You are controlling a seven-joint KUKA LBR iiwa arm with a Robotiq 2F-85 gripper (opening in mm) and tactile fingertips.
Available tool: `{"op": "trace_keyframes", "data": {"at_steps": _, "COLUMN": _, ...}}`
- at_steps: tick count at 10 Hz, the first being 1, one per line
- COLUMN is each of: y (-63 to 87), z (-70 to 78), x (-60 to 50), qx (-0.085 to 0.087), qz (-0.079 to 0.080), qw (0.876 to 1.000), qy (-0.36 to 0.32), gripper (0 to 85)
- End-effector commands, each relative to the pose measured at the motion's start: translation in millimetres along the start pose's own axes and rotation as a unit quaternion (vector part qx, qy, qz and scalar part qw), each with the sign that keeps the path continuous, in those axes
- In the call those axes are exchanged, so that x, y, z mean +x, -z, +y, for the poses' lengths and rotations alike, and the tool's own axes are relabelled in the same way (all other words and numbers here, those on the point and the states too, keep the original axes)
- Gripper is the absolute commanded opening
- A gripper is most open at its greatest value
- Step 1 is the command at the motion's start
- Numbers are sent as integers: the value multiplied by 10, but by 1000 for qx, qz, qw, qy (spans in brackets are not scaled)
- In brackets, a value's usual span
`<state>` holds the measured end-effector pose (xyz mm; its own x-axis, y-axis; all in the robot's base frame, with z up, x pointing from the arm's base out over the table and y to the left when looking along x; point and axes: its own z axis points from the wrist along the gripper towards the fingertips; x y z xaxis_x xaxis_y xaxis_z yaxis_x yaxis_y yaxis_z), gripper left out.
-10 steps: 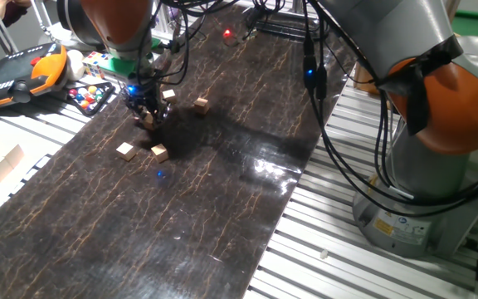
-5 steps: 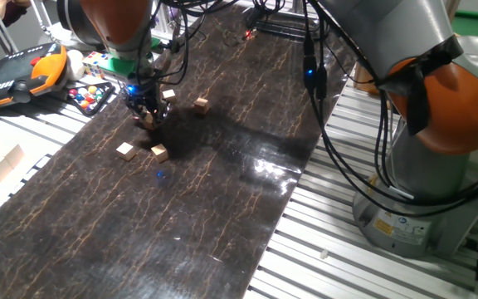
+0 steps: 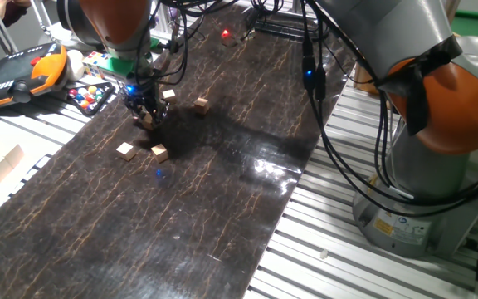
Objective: Stack the blocks into a pyramid shape
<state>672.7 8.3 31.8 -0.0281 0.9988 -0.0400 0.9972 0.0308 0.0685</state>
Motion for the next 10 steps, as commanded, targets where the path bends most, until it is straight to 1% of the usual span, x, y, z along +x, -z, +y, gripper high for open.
{"op": "trace_keyframes", "data": {"at_steps": 1, "y": -4, "z": 0, "x": -4, "qx": 0, "qz": 0, "qw": 1000, "qy": 1, "gripper": 7}}
{"op": "trace_keyframes", "data": {"at_steps": 10, "y": -15, "z": 15, "x": -1, "qx": 2, "qz": 2, "qw": 1000, "qy": 7, "gripper": 7}}
